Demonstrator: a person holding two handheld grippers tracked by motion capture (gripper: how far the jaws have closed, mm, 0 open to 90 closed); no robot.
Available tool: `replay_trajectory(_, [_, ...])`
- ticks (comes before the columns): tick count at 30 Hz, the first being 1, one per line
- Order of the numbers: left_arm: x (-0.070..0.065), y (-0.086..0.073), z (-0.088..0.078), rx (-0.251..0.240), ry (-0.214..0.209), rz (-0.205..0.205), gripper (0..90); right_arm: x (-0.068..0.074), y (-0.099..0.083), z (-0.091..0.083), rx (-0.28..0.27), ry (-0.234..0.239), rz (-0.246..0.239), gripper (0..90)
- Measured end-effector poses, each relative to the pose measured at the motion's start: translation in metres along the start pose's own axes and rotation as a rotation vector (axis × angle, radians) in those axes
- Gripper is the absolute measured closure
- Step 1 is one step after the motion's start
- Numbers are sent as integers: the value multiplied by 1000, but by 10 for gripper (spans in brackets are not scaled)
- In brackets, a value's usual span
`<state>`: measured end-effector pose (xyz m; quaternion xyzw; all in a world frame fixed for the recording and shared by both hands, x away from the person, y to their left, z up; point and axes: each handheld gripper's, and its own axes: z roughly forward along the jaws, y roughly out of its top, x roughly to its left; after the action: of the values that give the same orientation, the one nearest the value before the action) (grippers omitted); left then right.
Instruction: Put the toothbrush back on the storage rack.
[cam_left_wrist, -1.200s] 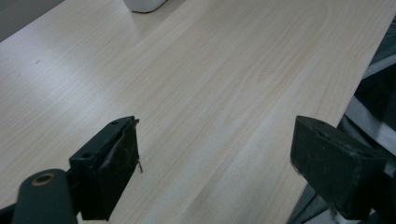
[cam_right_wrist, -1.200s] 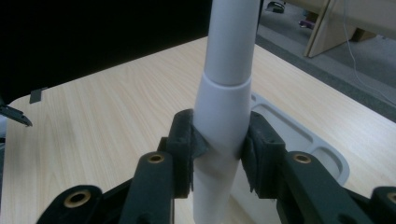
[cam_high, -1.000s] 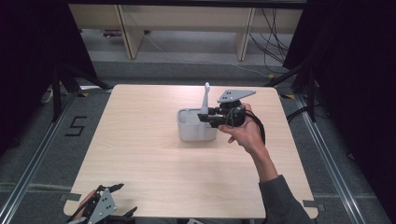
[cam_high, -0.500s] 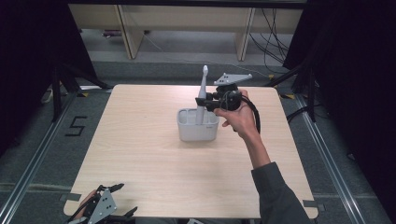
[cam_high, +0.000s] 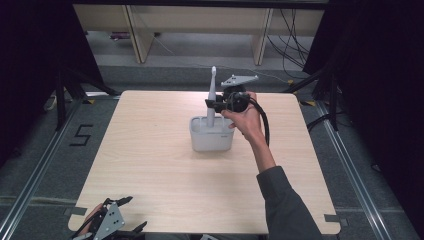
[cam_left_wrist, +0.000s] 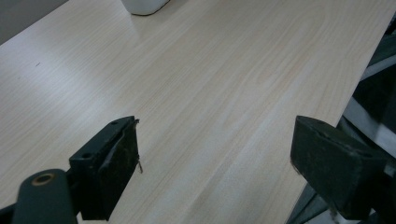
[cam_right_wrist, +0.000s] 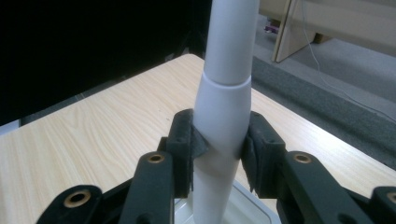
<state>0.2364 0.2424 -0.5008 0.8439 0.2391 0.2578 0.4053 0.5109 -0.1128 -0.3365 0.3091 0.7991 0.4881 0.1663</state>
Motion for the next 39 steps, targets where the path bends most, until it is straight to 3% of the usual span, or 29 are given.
replay_trajectory(6, [0,0,0,0,0,5,149,-1,-6,15,18,-13,-15,670])
replay_trajectory(7, [0,0,0,-1,-2,2,149,0,-8,17,28,-7,9,670])
replay_trajectory(9, [0,0,0,0,-1,6,149,0,-10,17,45,-14,10,670])
replay_trajectory(11, [0,0,0,0,-1,2,148,-2,-15,21,44,-19,-12,670])
replay_trajectory(13, [-1,0,1,1,-5,-8,148,-3,-20,26,30,-4,-1,670])
replay_trajectory(14, [-1,0,0,1,-5,6,149,-1,-24,29,58,-10,23,670])
replay_trajectory(16, [-1,0,0,0,-4,3,149,-2,-27,33,61,-18,-2,670])
replay_trajectory(21, [0,0,0,0,-4,4,148,1,-31,42,80,-7,17,669])
replay_trajectory(24, [0,0,0,1,-1,7,148,0,-32,45,78,-16,1,669])
replay_trajectory(25, [-1,0,1,-16,-5,-11,148,2,-33,46,93,-6,15,669])
replay_trajectory(29, [0,0,0,-1,-1,4,148,1,-40,52,100,-10,0,669])
replay_trajectory(30, [-1,0,0,-2,-6,6,148,2,-43,54,109,-4,30,669])
replay_trajectory(32, [0,1,0,6,-8,8,148,1,-44,55,105,-14,5,669])
replay_trajectory(34, [0,0,0,-1,-4,5,148,2,-46,57,109,0,36,668])
replay_trajectory(36, [0,0,0,0,-6,7,149,0,-46,57,107,-10,8,668])
replay_trajectory(39, [0,0,0,0,-5,7,149,2,-48,58,118,-10,35,668])
